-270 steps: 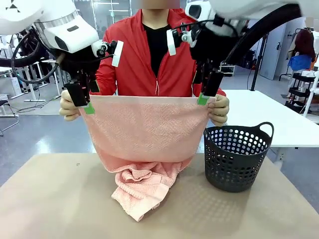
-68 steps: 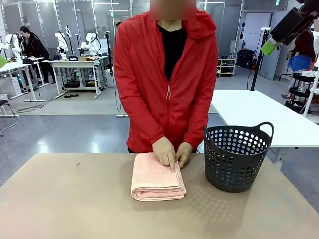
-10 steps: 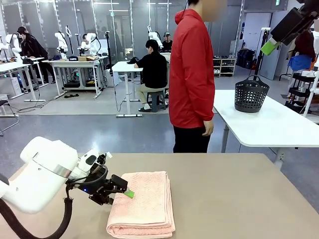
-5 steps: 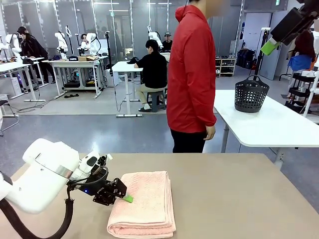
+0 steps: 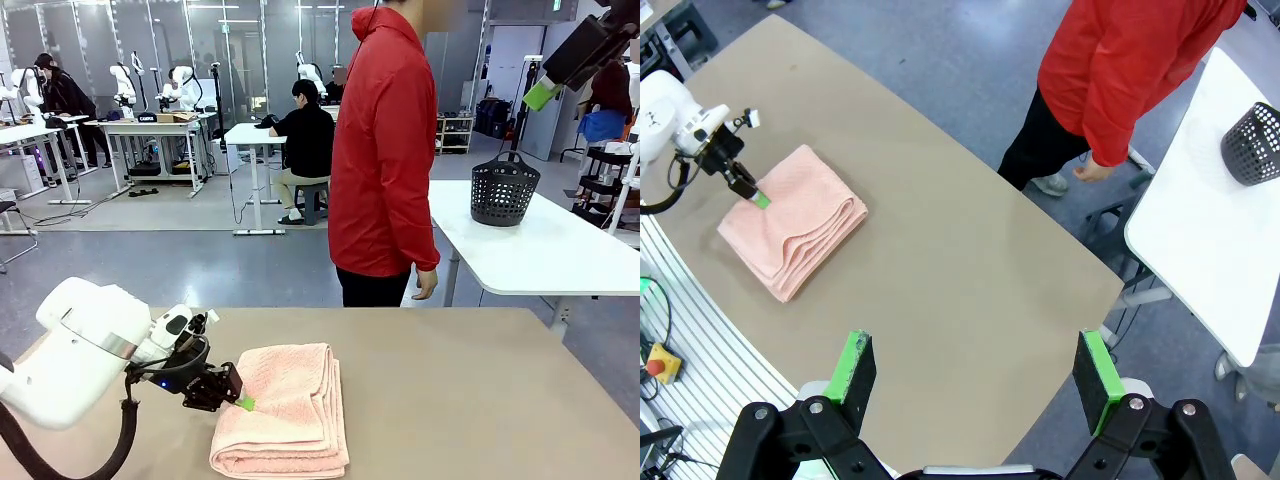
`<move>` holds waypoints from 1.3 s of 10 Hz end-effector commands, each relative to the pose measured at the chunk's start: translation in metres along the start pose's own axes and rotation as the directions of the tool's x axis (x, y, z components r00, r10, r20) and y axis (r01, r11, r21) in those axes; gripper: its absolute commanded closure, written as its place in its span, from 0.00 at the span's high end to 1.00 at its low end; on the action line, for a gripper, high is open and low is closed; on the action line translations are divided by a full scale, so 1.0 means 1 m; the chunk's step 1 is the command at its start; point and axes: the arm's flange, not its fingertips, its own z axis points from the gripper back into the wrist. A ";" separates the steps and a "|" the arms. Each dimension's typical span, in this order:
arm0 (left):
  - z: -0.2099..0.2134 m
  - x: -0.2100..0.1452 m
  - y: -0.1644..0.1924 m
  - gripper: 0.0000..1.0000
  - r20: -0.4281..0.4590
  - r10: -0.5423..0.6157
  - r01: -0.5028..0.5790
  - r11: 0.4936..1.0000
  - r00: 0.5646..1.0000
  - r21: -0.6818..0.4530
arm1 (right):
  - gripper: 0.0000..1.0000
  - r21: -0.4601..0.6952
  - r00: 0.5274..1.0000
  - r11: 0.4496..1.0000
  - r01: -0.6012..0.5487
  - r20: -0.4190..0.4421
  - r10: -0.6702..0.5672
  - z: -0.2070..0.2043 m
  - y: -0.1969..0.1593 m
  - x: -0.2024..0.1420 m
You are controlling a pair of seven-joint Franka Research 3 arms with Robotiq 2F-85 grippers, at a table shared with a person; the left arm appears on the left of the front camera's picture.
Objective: Fold the towel.
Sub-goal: Pick up the 100 cm Hotel Towel and place it on the left side of the table.
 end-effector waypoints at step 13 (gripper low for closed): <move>0.287 0.007 0.194 0.00 0.013 -0.040 0.039 0.993 0.999 0.109 | 1.00 -0.003 1.000 1.000 -0.012 -0.002 0.012 0.001 -0.001 -0.001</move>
